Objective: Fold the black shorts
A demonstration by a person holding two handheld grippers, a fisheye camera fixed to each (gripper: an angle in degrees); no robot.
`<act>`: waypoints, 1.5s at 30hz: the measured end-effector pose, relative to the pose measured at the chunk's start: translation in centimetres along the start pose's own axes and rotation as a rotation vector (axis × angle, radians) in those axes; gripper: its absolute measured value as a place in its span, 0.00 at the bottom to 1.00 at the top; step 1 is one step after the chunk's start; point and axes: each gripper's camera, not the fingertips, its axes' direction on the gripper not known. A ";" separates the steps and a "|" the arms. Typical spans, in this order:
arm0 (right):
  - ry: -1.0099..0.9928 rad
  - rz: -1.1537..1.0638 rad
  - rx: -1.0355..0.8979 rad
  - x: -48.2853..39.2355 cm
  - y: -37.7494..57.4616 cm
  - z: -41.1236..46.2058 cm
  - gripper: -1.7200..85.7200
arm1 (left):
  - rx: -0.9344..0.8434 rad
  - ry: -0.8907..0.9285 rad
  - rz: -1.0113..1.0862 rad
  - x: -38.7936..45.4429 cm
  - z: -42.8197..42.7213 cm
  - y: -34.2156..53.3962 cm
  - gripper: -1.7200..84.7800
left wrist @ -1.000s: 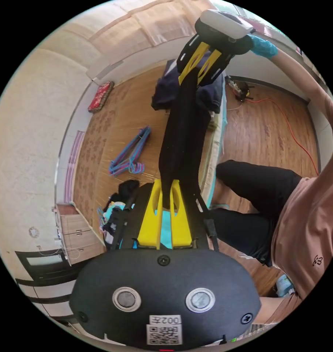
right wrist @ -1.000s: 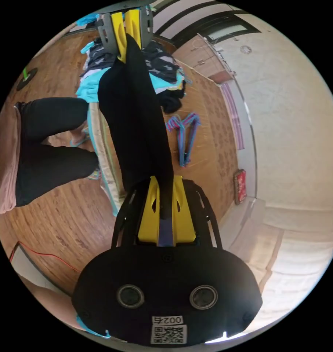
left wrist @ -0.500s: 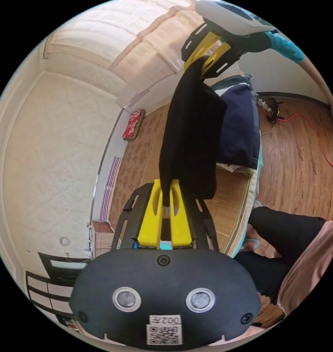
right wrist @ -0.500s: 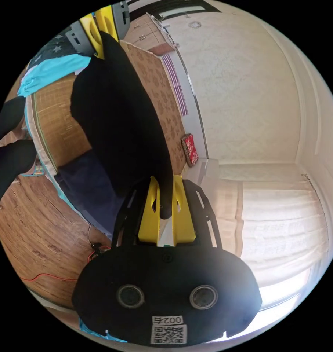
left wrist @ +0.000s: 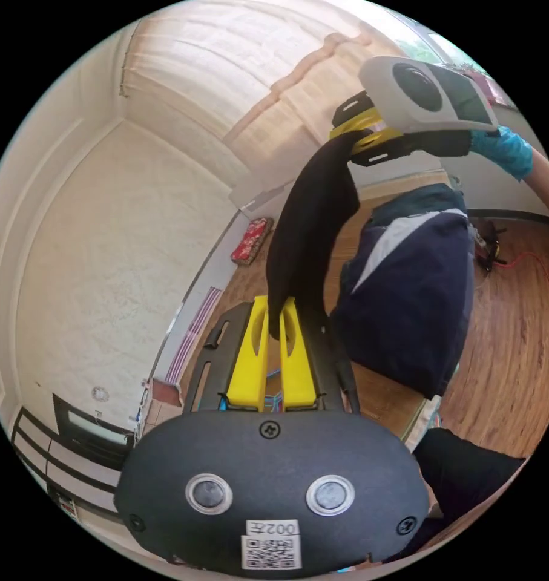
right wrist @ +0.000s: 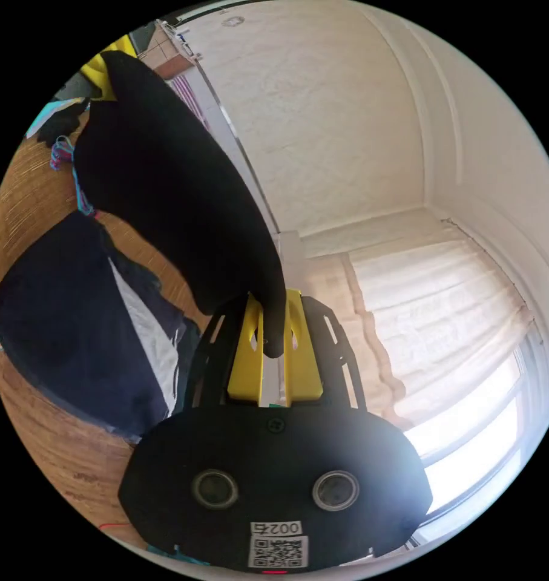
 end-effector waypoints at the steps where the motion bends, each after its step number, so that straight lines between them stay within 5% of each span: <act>1: -0.081 -0.036 -0.022 -1.3 2.3 1.2 0.08 | -0.001 0.051 0.066 2.3 1.1 0.5 0.01; 5: -0.256 -0.106 -0.088 -6.0 9.0 3.7 0.08 | -0.008 0.256 0.168 9.4 3.6 3.4 0.01; 21: -0.228 0.102 0.026 -4.2 20.3 3.0 0.08 | 0.102 0.311 0.038 10.1 2.3 10.2 0.01; 33: -0.255 0.097 -0.085 -4.6 26.7 4.0 0.09 | 0.031 0.427 -0.025 11.6 5.8 16.4 0.01; 45: -0.499 0.512 -0.075 -0.9 33.0 -0.1 0.07 | -0.043 0.604 -0.190 10.1 5.7 29.4 0.01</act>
